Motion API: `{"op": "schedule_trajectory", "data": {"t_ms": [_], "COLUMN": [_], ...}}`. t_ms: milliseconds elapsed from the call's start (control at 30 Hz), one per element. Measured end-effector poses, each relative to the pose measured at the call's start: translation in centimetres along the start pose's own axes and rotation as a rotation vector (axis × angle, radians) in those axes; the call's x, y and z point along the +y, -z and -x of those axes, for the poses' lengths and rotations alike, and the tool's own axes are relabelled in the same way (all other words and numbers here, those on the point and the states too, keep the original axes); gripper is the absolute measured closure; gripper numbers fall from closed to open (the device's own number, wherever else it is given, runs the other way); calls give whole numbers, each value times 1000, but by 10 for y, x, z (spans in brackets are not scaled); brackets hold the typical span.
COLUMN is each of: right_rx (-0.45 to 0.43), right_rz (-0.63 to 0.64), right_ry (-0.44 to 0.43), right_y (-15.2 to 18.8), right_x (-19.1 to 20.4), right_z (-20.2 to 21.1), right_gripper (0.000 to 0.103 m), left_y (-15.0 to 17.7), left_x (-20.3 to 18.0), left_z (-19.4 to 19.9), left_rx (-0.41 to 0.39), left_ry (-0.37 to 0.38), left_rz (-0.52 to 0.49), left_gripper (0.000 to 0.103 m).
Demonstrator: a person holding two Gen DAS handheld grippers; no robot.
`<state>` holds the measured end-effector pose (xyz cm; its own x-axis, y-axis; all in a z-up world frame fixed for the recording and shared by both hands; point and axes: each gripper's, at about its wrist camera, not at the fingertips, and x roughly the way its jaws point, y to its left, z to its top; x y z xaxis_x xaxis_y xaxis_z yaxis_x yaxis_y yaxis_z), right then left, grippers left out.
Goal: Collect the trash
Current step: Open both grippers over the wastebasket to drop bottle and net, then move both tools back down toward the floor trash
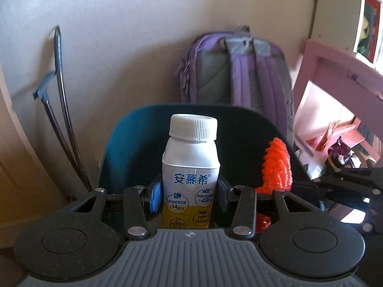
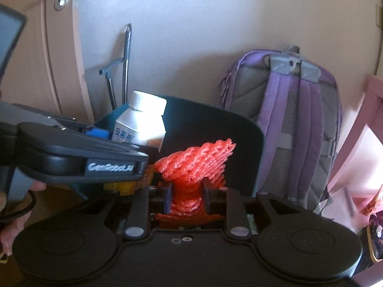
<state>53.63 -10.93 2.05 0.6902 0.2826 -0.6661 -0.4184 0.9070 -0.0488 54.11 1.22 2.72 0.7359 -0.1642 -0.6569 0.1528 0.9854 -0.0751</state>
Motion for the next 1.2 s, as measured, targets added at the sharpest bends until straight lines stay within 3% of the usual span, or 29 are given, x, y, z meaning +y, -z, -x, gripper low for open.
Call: {"op": "schedule_trajectory", "data": {"t_ms": [200, 300, 333, 367, 800, 1200], "right_rx": [20, 32, 32, 33, 0, -57], "right_rz": [27, 28, 24, 21, 16, 25], "right_ry": [16, 23, 22, 22, -3, -24], "right_y": [-2, -3, -4, -5, 1, 18], "right_x": [5, 6, 6, 5, 7, 33], "right_z": [-1, 0, 1, 3, 57, 131], "right_gripper": [67, 63, 60, 58, 54, 52], "left_y": [3, 2, 1, 1, 8, 49], "left_x": [6, 9, 9, 9, -1, 0], "left_z": [-9, -6, -2, 1, 77, 165], "left_rx": [48, 47, 37, 24, -45, -102], "left_ry": [-5, 16, 15, 11, 14, 22], "left_rz": [28, 68, 76, 77, 30, -6], "left_gripper": [57, 42, 30, 27, 26, 23]}}
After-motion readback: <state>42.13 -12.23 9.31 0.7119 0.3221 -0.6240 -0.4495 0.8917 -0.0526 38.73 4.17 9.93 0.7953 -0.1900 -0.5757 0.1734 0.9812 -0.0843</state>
